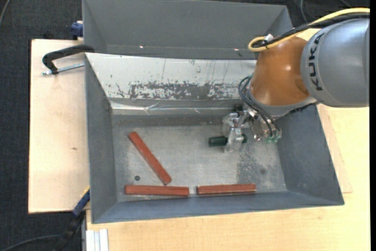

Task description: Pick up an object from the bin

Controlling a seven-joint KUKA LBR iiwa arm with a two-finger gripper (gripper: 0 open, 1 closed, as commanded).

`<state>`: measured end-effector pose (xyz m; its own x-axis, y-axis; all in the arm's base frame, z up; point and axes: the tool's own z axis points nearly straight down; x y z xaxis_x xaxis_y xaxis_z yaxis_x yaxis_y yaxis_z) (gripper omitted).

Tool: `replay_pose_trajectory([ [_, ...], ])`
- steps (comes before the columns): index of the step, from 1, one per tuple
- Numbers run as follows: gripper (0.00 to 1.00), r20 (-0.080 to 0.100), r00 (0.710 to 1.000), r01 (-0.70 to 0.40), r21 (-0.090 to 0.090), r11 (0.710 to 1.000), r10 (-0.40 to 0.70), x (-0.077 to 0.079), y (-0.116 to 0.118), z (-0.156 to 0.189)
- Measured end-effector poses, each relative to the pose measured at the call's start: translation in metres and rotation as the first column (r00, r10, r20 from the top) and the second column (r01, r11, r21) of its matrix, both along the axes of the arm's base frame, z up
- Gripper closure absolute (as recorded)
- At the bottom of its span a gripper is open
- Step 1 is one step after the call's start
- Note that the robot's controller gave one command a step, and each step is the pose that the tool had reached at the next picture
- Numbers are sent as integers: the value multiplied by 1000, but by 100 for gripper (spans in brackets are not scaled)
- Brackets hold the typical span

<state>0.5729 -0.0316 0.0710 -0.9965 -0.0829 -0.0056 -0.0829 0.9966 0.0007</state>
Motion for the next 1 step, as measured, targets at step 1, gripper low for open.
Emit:
replay_pose_trajectory([
  [1, 100, 10, 999, -32, -1, 999, 32, -5, 17, 178],
])
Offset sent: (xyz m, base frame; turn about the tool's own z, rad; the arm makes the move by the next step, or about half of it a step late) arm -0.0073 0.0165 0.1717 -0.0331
